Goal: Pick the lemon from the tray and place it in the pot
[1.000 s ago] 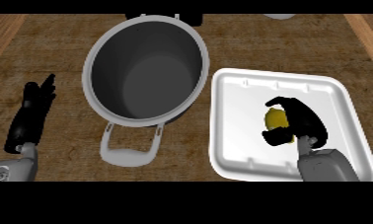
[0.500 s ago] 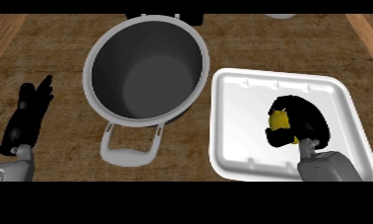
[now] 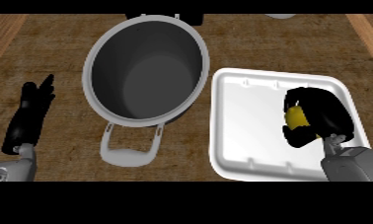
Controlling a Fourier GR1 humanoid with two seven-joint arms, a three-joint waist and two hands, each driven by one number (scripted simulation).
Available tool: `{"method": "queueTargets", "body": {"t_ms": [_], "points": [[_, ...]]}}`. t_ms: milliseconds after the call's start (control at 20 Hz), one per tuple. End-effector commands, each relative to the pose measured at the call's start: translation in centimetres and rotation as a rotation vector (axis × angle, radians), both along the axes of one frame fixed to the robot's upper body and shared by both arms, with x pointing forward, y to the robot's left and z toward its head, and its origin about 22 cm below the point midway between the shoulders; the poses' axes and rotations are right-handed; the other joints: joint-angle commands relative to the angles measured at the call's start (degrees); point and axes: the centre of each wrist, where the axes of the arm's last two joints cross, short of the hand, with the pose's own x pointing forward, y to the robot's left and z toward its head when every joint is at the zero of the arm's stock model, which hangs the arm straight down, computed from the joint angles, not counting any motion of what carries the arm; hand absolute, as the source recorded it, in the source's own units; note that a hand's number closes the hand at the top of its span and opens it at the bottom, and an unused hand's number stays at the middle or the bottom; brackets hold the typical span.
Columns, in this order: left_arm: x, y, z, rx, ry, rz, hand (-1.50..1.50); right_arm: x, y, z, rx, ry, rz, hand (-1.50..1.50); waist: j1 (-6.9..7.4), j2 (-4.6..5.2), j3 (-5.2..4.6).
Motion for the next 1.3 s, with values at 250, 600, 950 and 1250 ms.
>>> {"method": "queueTargets", "body": {"t_ms": [250, 600, 950, 1250], "points": [[-1.5, 0.2, -0.5, 0.013, 0.011, 0.005, 0.0, -0.8, -2.4, 5.8, 0.009, -0.304, 0.123, 1.5, -0.04, -0.22, 0.01], [-0.5, 1.7, 0.3, -0.007, 0.003, 0.018, 0.0, -3.5, 0.4, 12.9, 0.307, -0.684, 0.272, 1.5, -0.66, -0.38, 0.02], [0.7, 0.9, 0.3, 0.003, -0.014, 0.01, 0.0, -6.1, 4.9, 20.3, 0.303, -0.803, 0.325, 1.5, 0.01, -0.09, -0.1], [0.8, -0.2, 1.4, 0.006, 0.001, -0.004, 0.0, -4.4, 10.1, 24.5, 0.332, -0.691, 0.404, 1.5, 0.63, -0.15, -0.13]]}}
